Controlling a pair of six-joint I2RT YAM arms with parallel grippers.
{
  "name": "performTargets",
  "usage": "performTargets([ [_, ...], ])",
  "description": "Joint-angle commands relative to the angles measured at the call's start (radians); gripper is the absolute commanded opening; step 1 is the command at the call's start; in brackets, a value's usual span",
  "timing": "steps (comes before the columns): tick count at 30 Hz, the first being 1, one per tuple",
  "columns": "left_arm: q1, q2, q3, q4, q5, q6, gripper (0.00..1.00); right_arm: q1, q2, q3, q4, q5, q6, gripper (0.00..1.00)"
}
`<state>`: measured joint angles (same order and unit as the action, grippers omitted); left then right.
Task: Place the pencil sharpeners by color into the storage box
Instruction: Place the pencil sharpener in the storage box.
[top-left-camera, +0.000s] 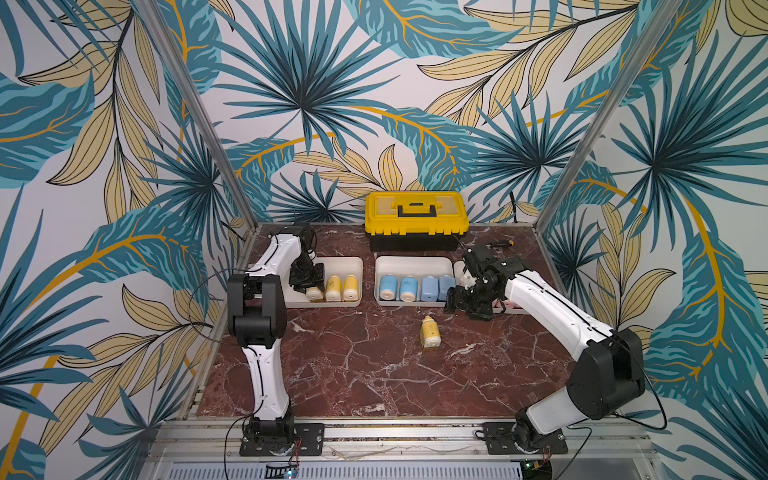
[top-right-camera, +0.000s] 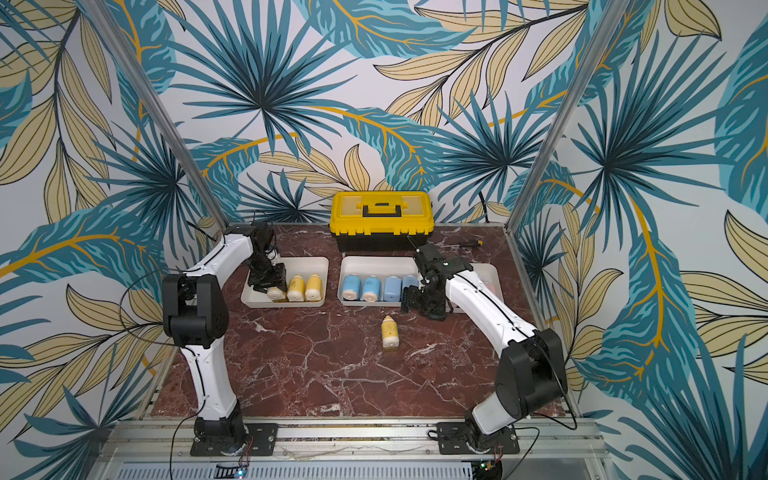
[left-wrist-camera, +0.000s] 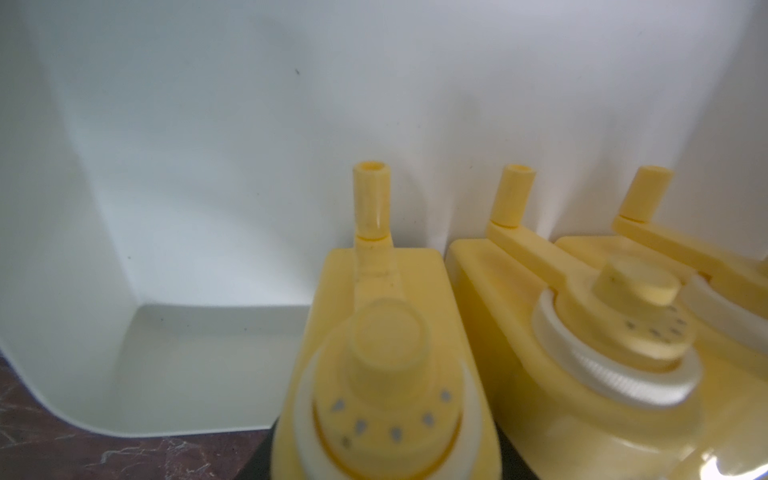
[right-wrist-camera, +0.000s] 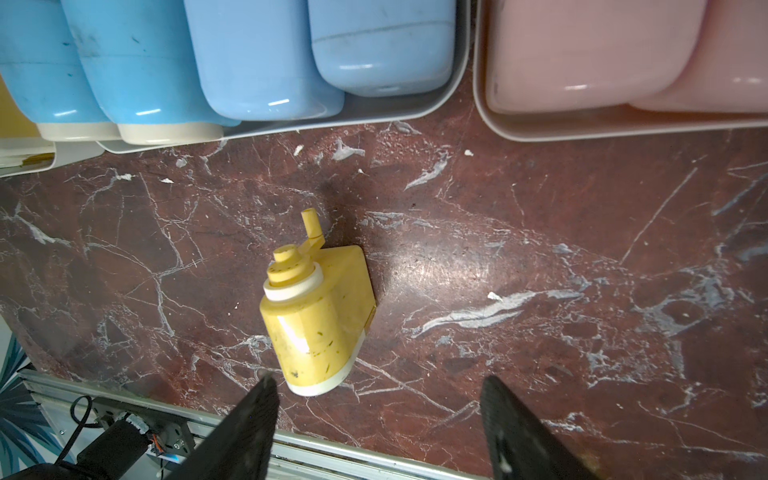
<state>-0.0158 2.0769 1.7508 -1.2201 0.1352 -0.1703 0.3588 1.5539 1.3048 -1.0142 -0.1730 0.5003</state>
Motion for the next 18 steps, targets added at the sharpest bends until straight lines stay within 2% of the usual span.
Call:
performTargets([
  [1, 0.002, 0.012, 0.018, -0.001, 0.01, 0.011, 0.42, -0.003, -0.018, -0.018, 0.005, -0.002, 0.001, 0.78],
  [10, 0.002, 0.045, 0.022, -0.001, 0.008, 0.01, 0.43, -0.003, -0.015, -0.02, 0.005, -0.005, 0.002, 0.78],
  [14, 0.0, 0.053, 0.018, -0.001, 0.007, 0.011, 0.48, -0.003, -0.013, -0.021, 0.005, -0.006, 0.002, 0.78],
  [18, -0.001, 0.058, 0.022, -0.002, 0.006, 0.006, 0.59, -0.003, -0.014, -0.022, 0.007, -0.008, 0.002, 0.78],
])
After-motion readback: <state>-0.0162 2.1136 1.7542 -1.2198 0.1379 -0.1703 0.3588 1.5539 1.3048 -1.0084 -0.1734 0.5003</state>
